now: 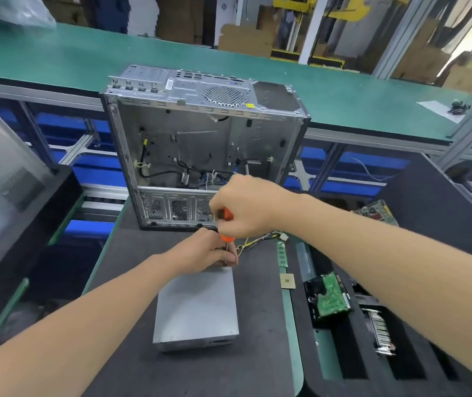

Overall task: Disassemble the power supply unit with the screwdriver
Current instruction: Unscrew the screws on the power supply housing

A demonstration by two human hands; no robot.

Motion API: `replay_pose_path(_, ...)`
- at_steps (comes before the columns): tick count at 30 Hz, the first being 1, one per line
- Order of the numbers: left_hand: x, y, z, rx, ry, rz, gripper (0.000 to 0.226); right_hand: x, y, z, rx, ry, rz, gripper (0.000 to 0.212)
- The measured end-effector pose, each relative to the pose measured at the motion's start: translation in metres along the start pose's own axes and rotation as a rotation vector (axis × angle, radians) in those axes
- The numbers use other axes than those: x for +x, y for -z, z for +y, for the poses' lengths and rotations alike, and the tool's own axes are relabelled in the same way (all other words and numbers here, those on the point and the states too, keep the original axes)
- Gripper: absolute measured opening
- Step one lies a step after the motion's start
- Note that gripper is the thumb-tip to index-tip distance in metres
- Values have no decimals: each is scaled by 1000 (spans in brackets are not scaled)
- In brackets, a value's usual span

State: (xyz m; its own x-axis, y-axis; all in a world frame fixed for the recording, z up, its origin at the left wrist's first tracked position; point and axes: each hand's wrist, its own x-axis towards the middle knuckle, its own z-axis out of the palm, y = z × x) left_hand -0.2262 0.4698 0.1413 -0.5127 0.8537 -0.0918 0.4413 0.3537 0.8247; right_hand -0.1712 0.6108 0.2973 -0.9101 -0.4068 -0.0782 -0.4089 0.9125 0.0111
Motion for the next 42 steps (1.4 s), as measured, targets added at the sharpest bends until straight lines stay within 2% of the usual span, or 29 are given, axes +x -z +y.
replay_pose_path(3,2,0,-1,14,1,14,25,12,2,-16,191,-439,50,54)
replay_pose_path(5,3,-1,0,41,-9,13,40,23,-1,-25,133,-627,1,49)
replay_pose_path(7,4,-2,-2,57,-28,30,49,26,-9,-32,96,-681,7,33)
replay_pose_path(10,4,-3,-4,67,-43,36,52,22,-18,-27,62,-667,80,20)
replay_pose_path(12,5,-3,-5,66,-45,31,46,18,-18,-22,10,-590,80,7)
replay_pose_path(16,5,-1,-6,33,-23,20,25,12,-7,-10,-57,-208,-47,27)
replay_pose_path(19,2,-1,-5,15,-28,21,15,10,3,1,-155,101,-159,11)
replay_pose_path(22,0,-3,-3,-36,-15,31,6,7,1,6,-216,265,-146,12)
replay_pose_path(25,-3,-5,-1,-45,16,53,7,1,-6,3,-140,201,-30,10)
replay_pose_path(28,-4,-8,1,-9,38,81,12,2,-6,-4,78,-104,70,19)
replay_pose_path(31,-5,-11,4,-15,65,115,14,12,-7,-12,151,-416,41,37)
replay_pose_path(33,-5,-12,6,2,75,128,20,17,-11,-16,174,-517,17,27)
replay_pose_path(35,-4,-10,7,8,85,132,37,23,-16,-18,251,-563,31,12)
replay_pose_path(37,-4,-8,8,9,90,113,44,26,-18,-18,267,-562,37,16)
replay_pose_path(40,-4,-3,5,0,88,67,27,22,-14,-12,237,-463,-9,31)
replay_pose_path(42,-3,-1,7,-1,79,43,17,17,-4,-5,166,-317,-84,28)
